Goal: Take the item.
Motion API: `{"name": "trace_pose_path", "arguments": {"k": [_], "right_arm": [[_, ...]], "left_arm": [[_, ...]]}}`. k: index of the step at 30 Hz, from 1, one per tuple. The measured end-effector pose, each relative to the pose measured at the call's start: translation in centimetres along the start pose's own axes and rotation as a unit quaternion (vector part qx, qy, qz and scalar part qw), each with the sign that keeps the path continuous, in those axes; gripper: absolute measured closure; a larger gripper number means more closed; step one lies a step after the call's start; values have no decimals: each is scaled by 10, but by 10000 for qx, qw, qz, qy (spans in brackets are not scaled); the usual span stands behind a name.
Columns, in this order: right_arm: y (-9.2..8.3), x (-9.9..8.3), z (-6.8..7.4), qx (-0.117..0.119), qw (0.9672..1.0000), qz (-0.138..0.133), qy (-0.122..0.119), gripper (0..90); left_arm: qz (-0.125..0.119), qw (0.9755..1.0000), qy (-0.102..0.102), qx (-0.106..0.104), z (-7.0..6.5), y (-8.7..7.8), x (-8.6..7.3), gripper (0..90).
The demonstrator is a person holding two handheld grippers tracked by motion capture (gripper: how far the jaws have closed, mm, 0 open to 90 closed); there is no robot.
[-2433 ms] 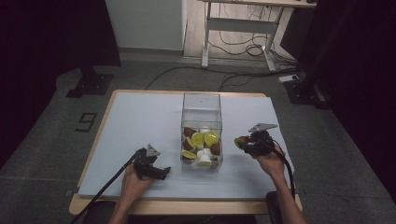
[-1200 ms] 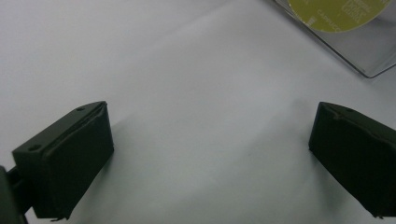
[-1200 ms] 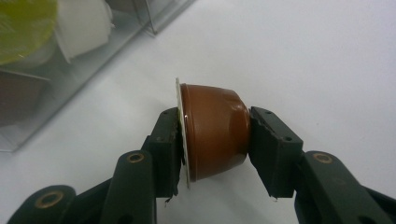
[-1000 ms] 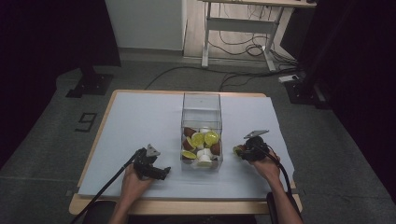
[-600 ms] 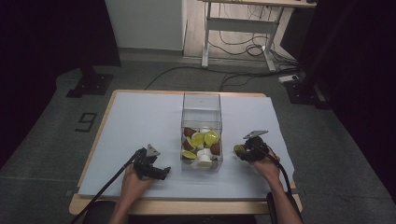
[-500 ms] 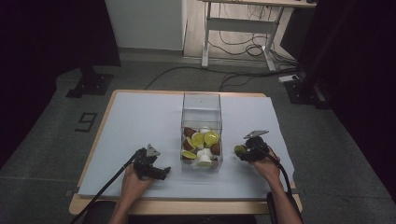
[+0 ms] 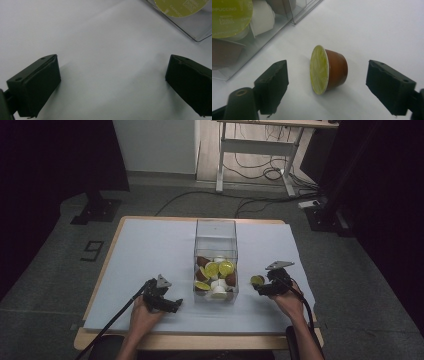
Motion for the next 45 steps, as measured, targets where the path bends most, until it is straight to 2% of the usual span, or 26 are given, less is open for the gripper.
{"name": "trace_pose_path", "arguments": {"k": [1,6,10,17,21,26,32,45], "right_arm": [[-2,-2,-1,-39,10000,0,34,138],[-5,-6,-1,-87,9999,1,107,129],[-4,-12,1,-67,9999,91,122,72],[-2,-26,1,-111,9995,211,196,26],[3,-33,1,-87,9993,332,167,19],[7,-37,1,8,9992,347,216,11],[15,-45,0,69,9983,541,222,0],[15,-47,1,73,9993,317,177,0]], "left_arm": [[0,10000,-1,1,0,0,0,0],[-9,10000,-13,-3,0,0,0,0],[-1,10000,-3,-2,0,0,0,0],[0,10000,-2,-2,0,0,0,0],[-2,10000,-3,-1,0,0,0,0],[-1,10000,-2,-1,0,0,0,0],[-2,10000,-3,-1,0,0,0,0],[-1,10000,-1,2,0,0,0,0]]}}
Point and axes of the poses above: each handheld gripper's, and its own axes: y roughly forward along the jaws, x roughly out of its top, z roughly to its left, the point moved 7 cm from there along y, roughly forward along the jaws
